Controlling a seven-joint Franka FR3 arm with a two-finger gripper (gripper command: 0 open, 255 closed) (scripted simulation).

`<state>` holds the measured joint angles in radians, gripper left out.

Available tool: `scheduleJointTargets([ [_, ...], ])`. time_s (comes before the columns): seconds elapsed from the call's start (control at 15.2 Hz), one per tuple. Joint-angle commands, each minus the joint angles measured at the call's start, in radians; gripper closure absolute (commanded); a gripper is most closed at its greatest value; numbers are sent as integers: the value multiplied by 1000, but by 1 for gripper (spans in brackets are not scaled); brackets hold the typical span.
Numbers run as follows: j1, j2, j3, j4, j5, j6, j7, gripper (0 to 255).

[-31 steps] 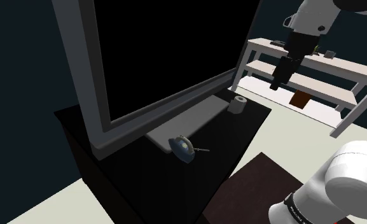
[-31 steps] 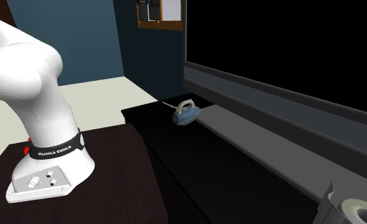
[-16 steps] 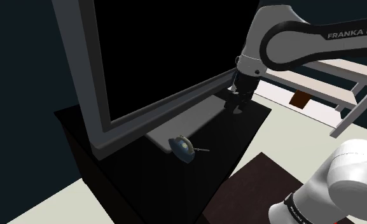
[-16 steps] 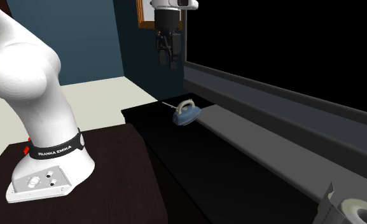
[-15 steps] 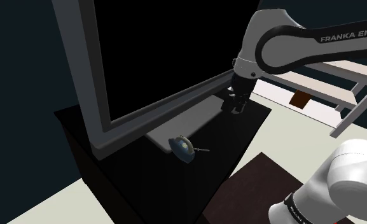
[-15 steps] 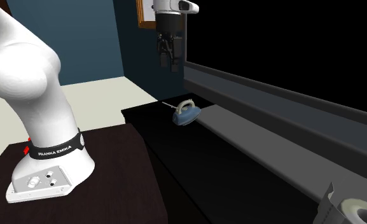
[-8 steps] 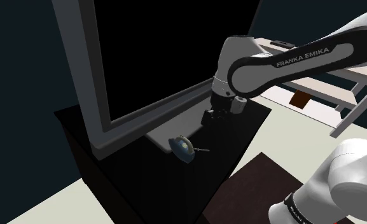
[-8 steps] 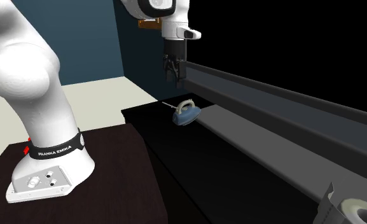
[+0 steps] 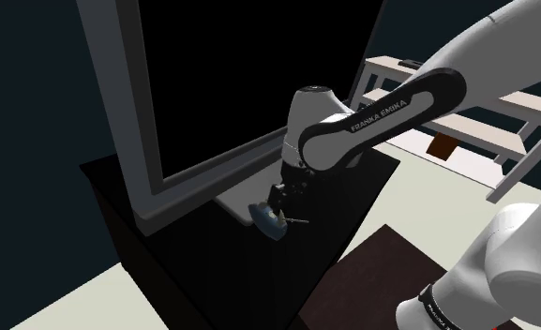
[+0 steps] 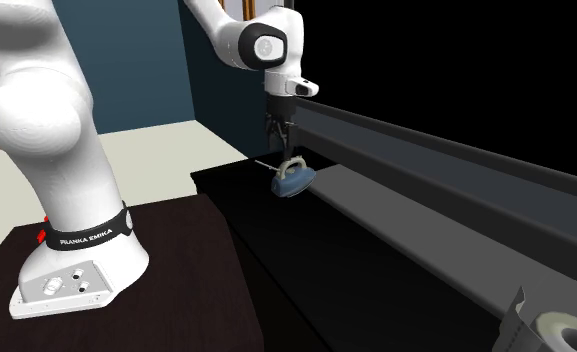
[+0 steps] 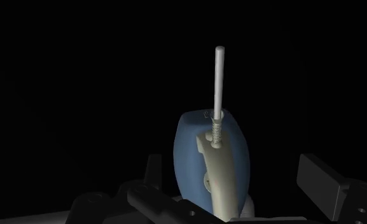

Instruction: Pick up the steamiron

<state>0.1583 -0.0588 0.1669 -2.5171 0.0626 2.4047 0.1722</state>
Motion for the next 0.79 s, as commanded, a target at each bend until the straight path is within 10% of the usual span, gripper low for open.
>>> scheduleJointTargets([
  [0.0, 1, 32, 2, 1, -4, 31, 6, 0],
  [0.46, 1, 102, 2, -12, -18, 113, 14, 0],
  [0.53, 1, 102, 2, -12, -18, 114, 13, 255],
  [0.73, 1, 101, 2, -14, -17, 115, 13, 255],
])
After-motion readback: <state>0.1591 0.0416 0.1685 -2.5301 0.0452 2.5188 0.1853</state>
